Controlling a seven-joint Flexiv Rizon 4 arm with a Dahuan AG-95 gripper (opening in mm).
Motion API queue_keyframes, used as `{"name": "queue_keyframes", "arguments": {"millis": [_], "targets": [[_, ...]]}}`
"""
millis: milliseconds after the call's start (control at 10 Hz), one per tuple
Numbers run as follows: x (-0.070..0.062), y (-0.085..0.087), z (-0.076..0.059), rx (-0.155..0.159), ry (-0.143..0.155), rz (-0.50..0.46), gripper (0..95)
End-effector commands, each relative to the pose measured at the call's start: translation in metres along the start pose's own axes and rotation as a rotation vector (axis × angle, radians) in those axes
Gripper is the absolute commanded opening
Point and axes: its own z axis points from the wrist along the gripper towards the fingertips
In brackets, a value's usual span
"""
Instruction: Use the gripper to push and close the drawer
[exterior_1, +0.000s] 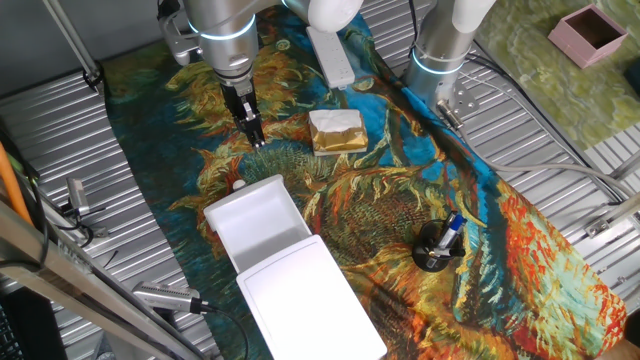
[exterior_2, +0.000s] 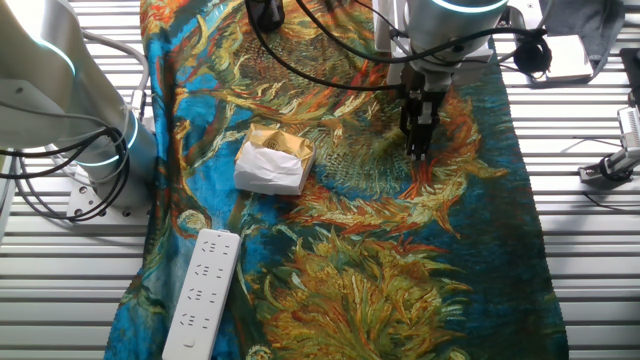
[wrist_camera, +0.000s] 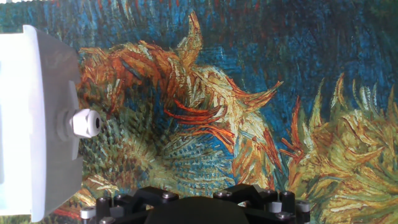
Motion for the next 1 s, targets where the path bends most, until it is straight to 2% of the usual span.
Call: {"name": "queue_keyframes", "arguments": {"millis": [100,200,1000], "targets": [[0.0000,0.0001,0.0000,-0.024,-0.004,-0.107,0.0],[0.0000,0.0001,0.0000,-0.015,0.000,-0.107,0.0],[0.0000,0.0001,0.0000,-0.015,0.001,-0.104,0.0]]}}
